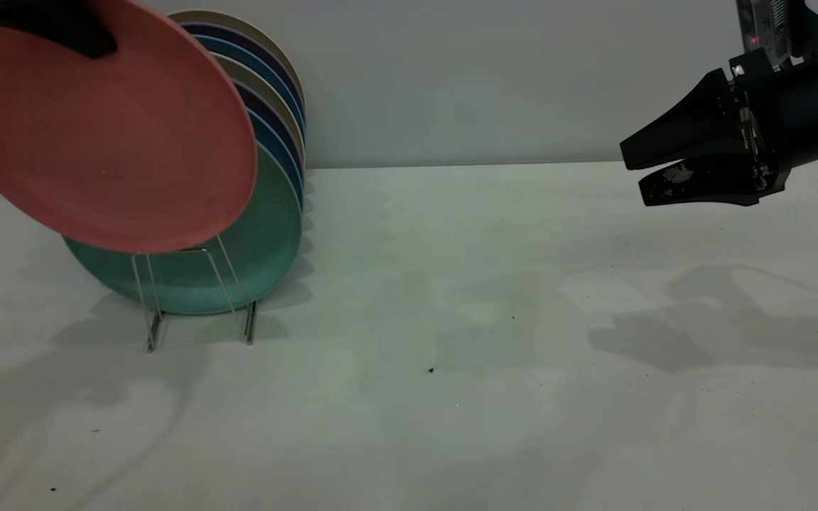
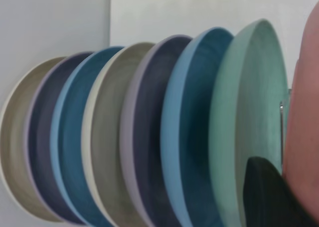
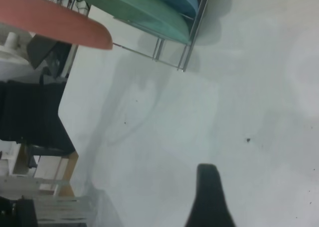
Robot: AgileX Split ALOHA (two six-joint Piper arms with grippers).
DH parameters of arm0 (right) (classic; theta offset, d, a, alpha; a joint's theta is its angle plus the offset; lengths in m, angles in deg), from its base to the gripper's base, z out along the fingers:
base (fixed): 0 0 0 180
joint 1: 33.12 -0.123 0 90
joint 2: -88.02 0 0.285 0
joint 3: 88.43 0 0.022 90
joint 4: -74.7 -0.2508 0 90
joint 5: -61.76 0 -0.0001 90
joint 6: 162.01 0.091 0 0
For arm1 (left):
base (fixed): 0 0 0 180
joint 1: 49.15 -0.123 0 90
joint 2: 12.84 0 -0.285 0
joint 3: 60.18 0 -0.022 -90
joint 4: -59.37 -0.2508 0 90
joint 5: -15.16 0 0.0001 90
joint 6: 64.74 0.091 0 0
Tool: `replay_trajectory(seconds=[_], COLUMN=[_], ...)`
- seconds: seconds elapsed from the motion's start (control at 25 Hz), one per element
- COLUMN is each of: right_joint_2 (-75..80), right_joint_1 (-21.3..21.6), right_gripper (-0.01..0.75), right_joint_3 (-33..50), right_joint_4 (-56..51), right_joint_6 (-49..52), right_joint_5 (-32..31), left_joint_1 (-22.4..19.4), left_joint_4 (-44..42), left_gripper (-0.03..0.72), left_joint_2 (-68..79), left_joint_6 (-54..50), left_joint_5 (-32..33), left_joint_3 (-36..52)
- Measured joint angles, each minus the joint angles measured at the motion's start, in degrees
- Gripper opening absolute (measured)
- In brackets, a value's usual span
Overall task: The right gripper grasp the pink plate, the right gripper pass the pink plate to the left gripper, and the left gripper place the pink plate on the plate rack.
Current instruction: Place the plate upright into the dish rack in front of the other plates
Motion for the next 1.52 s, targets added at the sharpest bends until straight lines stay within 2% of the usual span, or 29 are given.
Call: replay_trajectory(seconds=[0.44,0.8,1.12,1.52], right_joint_2=[0.0,0.0,0.0,0.0], right_joint_1=[0.0,0.0,0.0,0.0], right_gripper=[0.581,0.581,0.58,0.58], right_joint_3=[0.0,0.0,0.0,0.0], right_joint_4=[0.1,0.1,0.1,0.2], right_joint_6=[0.0,0.0,0.0,0.2], right_joint_5=[-0.1,-0.1,-0.1,-0.1], left_joint_1=[0.0,0.0,0.0,0.0], left_joint_4=[0.5,0.4,0.4,0.4], left_gripper=[0.122,0.121,0.121,0.121], left_joint_2=[0.5,2.9,3.7,7.3], left_joint_6=[-3.5,-3.6,-3.6,-3.6], left_joint_5=[-1.3,-5.0,-1.9,-2.1], left_joint_3=[0.0,-0.1,-0.1,-0.1])
